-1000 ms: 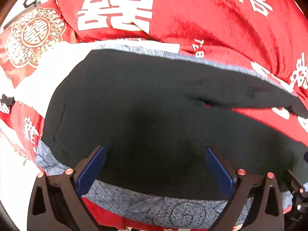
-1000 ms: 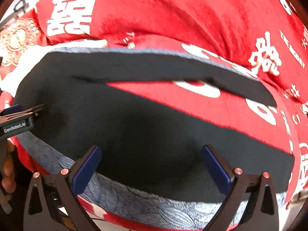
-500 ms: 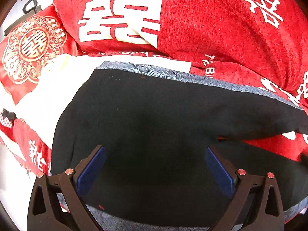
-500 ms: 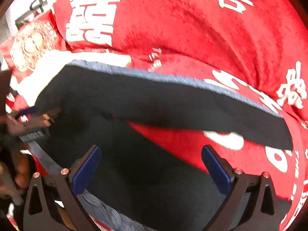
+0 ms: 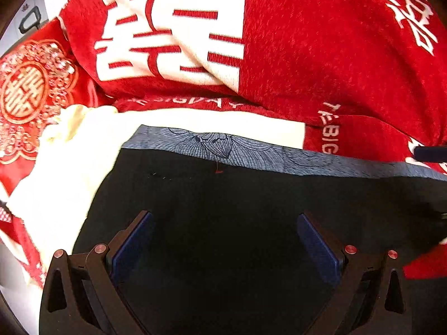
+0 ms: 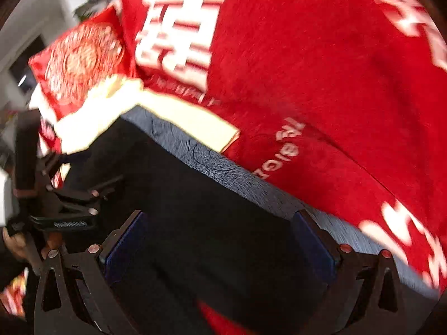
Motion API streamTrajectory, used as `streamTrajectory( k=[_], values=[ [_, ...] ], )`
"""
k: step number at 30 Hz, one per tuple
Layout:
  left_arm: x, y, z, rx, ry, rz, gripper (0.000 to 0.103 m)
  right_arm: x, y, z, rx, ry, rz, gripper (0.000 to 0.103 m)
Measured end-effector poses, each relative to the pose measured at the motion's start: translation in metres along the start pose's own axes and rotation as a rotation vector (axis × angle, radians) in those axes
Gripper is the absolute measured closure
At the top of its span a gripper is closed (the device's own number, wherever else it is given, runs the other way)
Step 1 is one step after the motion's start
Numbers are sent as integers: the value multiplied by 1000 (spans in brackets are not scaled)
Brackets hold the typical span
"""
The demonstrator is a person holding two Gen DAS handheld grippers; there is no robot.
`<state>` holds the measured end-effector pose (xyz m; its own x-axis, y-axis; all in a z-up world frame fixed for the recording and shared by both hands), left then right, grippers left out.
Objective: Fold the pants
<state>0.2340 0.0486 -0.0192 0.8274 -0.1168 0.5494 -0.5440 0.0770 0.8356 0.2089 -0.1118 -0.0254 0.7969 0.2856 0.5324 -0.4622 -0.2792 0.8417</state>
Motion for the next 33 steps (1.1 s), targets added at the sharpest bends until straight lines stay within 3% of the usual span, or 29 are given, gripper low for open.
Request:
streamTrajectory(
  k=[6, 12, 16, 24, 33],
  values=[
    [-13, -37, -12, 5, 17, -23, 1, 9, -69, 9, 70, 111, -144, 0],
    [-13, -37, -9, 11, 11, 21, 1, 14, -108, 20, 132, 178, -228, 0],
    [-13, -38, -9, 17, 9, 37, 1, 3, -128, 17, 222, 202, -308, 0],
    [-12, -40, -9, 17, 14, 50, 1, -1, -129, 1, 333, 287, -309, 0],
    [-12, -40, -10, 10, 16, 53, 1, -10, -130, -8, 305, 310, -311, 0]
  ],
)
Point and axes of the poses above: each gripper's, at about its wrist camera, not at the fingertips, and y roughly against the way its jaws point, z to its right, x to its top, the point moved 8 cm from there along -y, roughly the way its jaws point, and after that the axes turned 5 degrees about -x, right-handed, at the moved point
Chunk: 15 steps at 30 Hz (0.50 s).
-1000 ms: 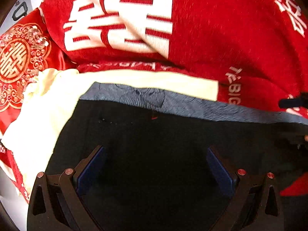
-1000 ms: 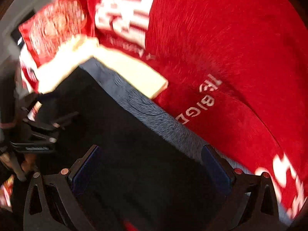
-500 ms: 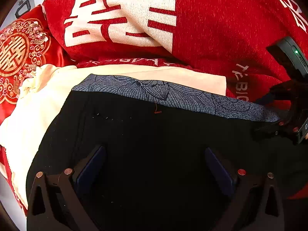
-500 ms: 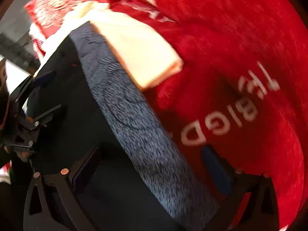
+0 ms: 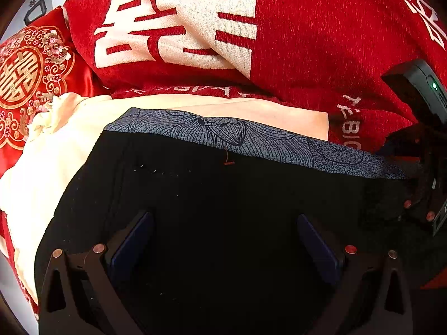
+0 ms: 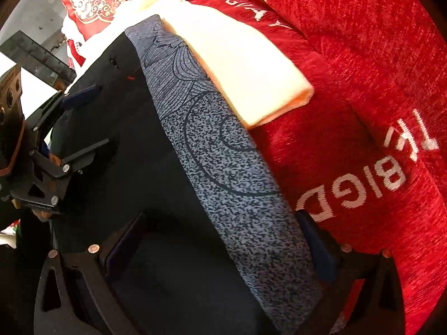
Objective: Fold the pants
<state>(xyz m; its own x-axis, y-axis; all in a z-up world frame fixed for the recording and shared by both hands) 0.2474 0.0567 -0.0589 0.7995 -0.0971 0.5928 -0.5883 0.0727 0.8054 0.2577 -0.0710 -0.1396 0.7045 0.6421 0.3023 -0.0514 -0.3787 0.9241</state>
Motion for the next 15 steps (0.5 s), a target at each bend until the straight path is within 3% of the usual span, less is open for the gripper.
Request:
streamTrajectory(
  k=[1, 4, 7, 11, 13, 15],
  values=[
    [0, 0, 0, -3, 2, 1, 1, -1, -1, -2, -8, 10, -2, 0],
    [1, 0, 0, -5, 1, 6, 1, 3, 0, -5, 15, 0, -1, 29],
    [2, 0, -2, -28, 14, 9, 1, 3, 17, -12, -66, 32, 41, 90],
    [7, 11, -8, -115, 66, -13, 1, -4, 52, -37, -144, 48, 131, 93],
    [16, 31, -20, -178, 162, -13, 1, -10, 67, -54, -223, 75, 175, 93],
    [29, 62, -38, -231, 313, 39, 1, -22, 85, -71, -307, 103, 219, 93]
  ],
)
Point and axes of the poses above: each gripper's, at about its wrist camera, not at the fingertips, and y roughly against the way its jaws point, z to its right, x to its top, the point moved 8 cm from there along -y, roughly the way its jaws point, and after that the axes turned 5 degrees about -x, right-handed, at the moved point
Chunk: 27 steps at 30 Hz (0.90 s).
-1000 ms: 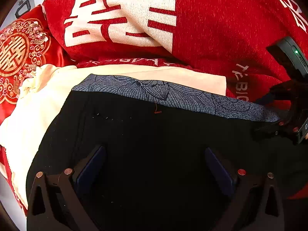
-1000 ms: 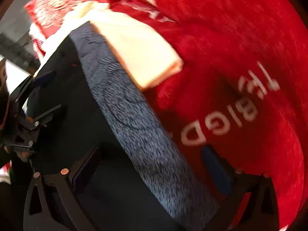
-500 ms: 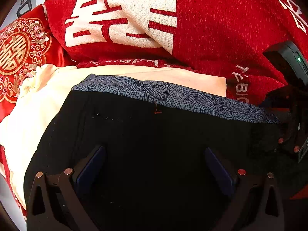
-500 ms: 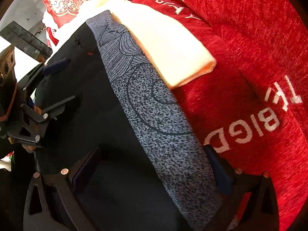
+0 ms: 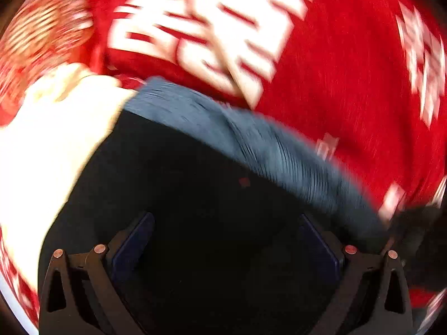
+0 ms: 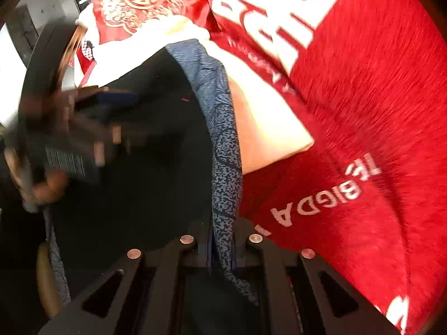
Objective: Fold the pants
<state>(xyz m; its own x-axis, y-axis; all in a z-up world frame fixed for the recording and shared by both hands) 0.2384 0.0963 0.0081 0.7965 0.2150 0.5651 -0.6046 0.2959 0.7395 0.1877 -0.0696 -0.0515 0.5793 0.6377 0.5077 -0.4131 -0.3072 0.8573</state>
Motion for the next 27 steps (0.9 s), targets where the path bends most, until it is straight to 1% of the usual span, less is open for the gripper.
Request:
streamTrajectory(
  k=[1, 2, 3, 4, 5, 6, 7, 8, 9, 10, 11, 12, 13, 14, 15, 16, 19, 22, 24, 27],
  values=[
    [5, 9, -1, -25, 49, 8, 1, -3, 10, -5, -38, 17, 21, 93],
    [12, 19, -1, -65, 110, 4, 1, -5, 18, -12, -75, 33, 38, 93],
    [17, 23, 1, -93, 145, -10, 1, -5, 23, -22, -124, 60, 53, 93],
    [21, 24, 6, -110, 171, -34, 1, -8, 29, -32, -189, 106, 62, 93],
    [23, 23, 9, -105, 185, -60, 1, -9, 31, -42, -233, 136, 64, 93],
    [26, 20, 15, -87, 192, -91, 1, -10, 32, -47, -263, 156, 68, 93],
    [27, 18, 19, -63, 195, -103, 1, -9, 32, -57, -305, 184, 71, 93],
    [29, 16, 19, -21, 201, -107, 1, -10, 32, -63, -339, 206, 71, 93],
    [32, 11, 18, 42, 222, -111, 1, -11, 32, -69, -373, 231, 73, 93],
    [33, 7, 17, 68, 245, -113, 1, -10, 33, -76, -398, 258, 74, 93],
    [36, 3, 14, 85, 272, -123, 1, -12, 34, -83, -409, 268, 72, 93],
    [34, -8, 10, 128, 296, -157, 1, -14, 33, -87, -409, 266, 71, 93],
    [31, -15, 5, 150, 311, -177, 15, -17, 33, -90, -410, 262, 69, 94],
    [26, -24, 2, 150, 324, -207, 68, -20, 33, -93, -410, 259, 64, 94],
    [17, -32, -1, 163, 318, -270, 82, -23, 32, -94, -412, 254, 60, 94],
    [12, -32, -3, 156, 318, -287, 85, -24, 32, -93, -412, 247, 58, 94],
    [8, -5, -4, 116, 298, -203, 85, -23, 35, -90, -402, 210, 59, 94],
    [1, 38, -2, 63, 287, -96, 86, -22, 47, -90, -399, 184, 78, 94],
    [-14, 73, -3, 29, 286, -29, 86, -22, 61, -95, -409, 175, 98, 94],
    [-41, 106, -13, 1, 290, 13, 86, -27, 88, -111, -412, 159, 136, 94]
  ],
)
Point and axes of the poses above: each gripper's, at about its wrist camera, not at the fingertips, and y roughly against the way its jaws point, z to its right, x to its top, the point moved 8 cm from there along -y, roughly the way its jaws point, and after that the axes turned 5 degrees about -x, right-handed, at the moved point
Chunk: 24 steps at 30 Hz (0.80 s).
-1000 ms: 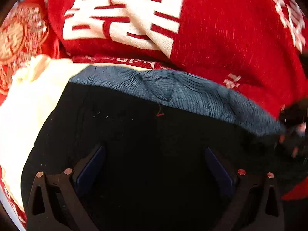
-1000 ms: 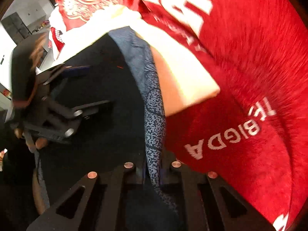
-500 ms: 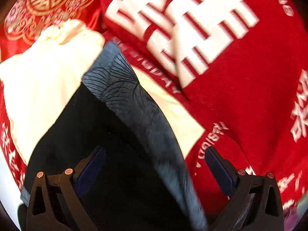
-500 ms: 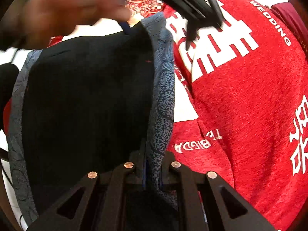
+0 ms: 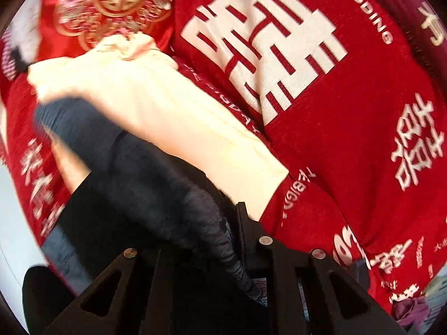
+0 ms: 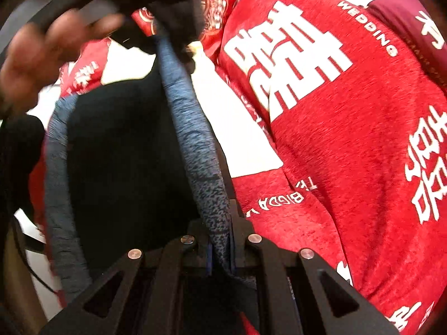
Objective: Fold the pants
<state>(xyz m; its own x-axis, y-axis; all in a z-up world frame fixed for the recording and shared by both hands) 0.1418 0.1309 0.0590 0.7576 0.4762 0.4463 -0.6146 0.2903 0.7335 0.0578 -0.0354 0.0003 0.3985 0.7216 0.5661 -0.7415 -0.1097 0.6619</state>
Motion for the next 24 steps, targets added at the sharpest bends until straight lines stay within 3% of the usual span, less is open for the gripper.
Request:
streamTrajectory(
  k=[6, 9, 12, 18, 22, 24],
  values=[
    [-52, 12, -63, -10, 45, -34, 86, -12, 40, -53, 16, 25, 7, 94],
    [-78, -3, -99, -8, 68, -82, 85, -31, 28, -93, 78, 13, -46, 94],
    [-98, -10, -129, -74, 158, -135, 79, -56, 1, -131, 70, 52, -136, 94],
    [-108, 11, -145, -124, 182, -124, 78, -59, -8, -126, 90, -28, -151, 93],
    [-111, 24, -165, -129, 281, -140, 78, -64, -10, -135, 42, 34, -158, 84],
    [-105, 36, -175, -89, 298, -116, 78, -61, -2, -140, 42, 47, -166, 62]
  ],
)
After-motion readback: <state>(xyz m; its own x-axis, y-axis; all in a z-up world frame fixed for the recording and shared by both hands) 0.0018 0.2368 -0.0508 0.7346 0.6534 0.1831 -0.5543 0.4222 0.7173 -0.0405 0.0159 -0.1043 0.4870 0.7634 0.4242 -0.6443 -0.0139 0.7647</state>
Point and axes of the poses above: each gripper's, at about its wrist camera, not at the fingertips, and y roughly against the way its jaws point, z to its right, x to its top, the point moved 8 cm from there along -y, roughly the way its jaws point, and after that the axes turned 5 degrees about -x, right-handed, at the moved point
